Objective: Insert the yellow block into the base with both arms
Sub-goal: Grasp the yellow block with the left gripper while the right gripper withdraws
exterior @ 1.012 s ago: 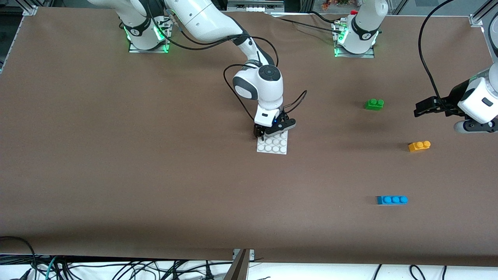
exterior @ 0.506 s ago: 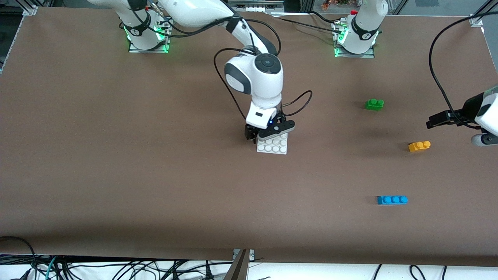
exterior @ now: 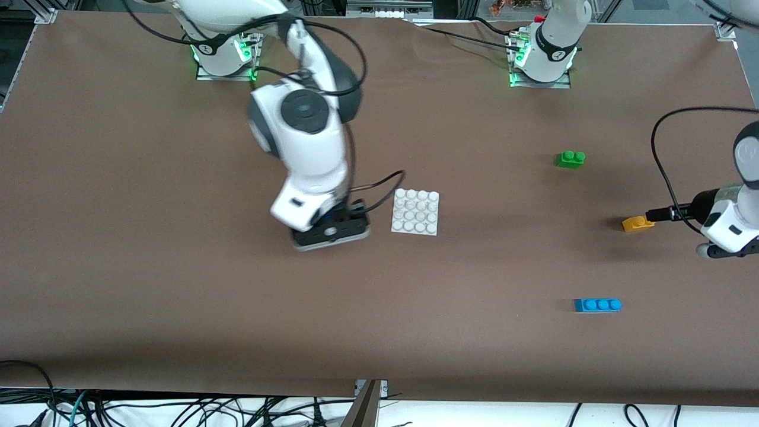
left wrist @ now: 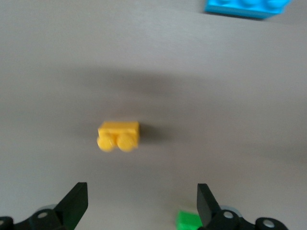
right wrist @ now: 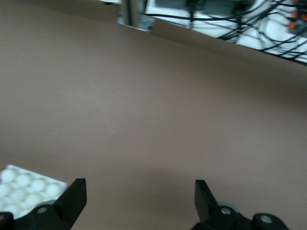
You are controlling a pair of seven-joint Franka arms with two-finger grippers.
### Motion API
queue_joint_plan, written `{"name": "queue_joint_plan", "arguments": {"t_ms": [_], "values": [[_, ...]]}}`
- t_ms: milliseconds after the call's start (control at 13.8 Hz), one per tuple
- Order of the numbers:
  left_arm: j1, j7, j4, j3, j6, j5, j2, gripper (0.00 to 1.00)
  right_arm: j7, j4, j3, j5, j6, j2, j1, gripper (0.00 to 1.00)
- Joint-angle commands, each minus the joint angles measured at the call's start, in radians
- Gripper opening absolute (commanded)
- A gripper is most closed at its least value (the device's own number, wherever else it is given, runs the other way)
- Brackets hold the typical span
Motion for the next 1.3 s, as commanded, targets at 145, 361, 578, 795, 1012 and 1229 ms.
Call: {"name": "queue_joint_plan", "arguments": {"t_ms": [145,361,578,795,1012,1229], "values": [[0.065,0.121,-0.062,-0.009,0.152,0.018,0.067,1.00,-0.088,-0.018,-0.004,0.007,-0.149,-0.093,-0.128,1.00],[0.063,0.136,-0.170,-0.010,0.262,0.030,0.032,1.00,-0.130,-0.029,-0.016,0.020,-0.184,-0.181,-0.225,1.00],[0.065,0.147,-0.254,-0.010,0.423,0.118,0.027,1.00,-0.194,-0.121,-0.015,0.017,-0.170,-0.286,-0.314,1.00],[0.068,0.130,-0.283,-0.012,0.451,0.106,0.027,1.00,-0.284,-0.190,-0.013,0.020,-0.179,-0.375,-0.392,1.00],[0.070,0.128,-0.300,-0.012,0.451,0.054,0.030,1.00,-0.295,-0.253,-0.012,0.010,-0.184,-0.446,-0.428,1.00],[0.071,0.128,-0.313,-0.010,0.464,0.044,0.039,1.00,-0.329,-0.322,0.013,0.022,-0.191,-0.489,-0.524,1.00]]}}
